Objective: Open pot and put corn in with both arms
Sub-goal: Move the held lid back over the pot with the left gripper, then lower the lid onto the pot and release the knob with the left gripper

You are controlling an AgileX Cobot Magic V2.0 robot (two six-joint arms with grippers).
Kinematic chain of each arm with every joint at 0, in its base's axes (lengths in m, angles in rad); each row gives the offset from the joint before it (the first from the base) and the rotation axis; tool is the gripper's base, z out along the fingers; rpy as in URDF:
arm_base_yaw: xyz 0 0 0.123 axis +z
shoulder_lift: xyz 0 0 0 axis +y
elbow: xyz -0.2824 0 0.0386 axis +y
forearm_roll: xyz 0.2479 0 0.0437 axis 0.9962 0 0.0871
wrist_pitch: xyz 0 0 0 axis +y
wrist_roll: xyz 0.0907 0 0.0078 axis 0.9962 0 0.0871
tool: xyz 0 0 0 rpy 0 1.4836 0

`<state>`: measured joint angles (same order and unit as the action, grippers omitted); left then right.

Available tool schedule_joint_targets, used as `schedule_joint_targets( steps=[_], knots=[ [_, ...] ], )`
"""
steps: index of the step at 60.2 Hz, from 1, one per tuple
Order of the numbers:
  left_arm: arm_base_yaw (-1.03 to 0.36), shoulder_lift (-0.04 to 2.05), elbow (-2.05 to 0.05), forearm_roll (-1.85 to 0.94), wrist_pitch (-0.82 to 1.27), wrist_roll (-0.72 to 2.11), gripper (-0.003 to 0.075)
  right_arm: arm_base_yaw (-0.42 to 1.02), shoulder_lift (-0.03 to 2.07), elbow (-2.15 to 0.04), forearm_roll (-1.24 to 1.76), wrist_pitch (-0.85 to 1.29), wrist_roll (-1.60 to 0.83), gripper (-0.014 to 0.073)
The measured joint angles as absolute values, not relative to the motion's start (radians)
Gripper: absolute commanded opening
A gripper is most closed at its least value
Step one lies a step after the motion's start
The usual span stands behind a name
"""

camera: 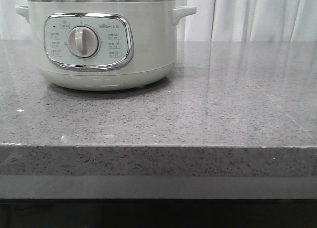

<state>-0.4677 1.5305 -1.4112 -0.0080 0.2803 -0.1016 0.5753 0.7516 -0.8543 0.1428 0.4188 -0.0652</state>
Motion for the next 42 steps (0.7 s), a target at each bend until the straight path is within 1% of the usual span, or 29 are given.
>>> schedule_joint_targets(
  steps=[11,42],
  knots=[
    [-0.468,1.584,-1.413,0.067,0.201,-0.102,0.0239,0.575,0.752,-0.854,0.143,0.419,-0.065,0.0580],
    [-0.474,1.618,-1.416,0.113,0.177,-0.102,0.0239,0.575,0.752,-0.854,0.143,0.419,-0.065,0.0580]
  ],
)
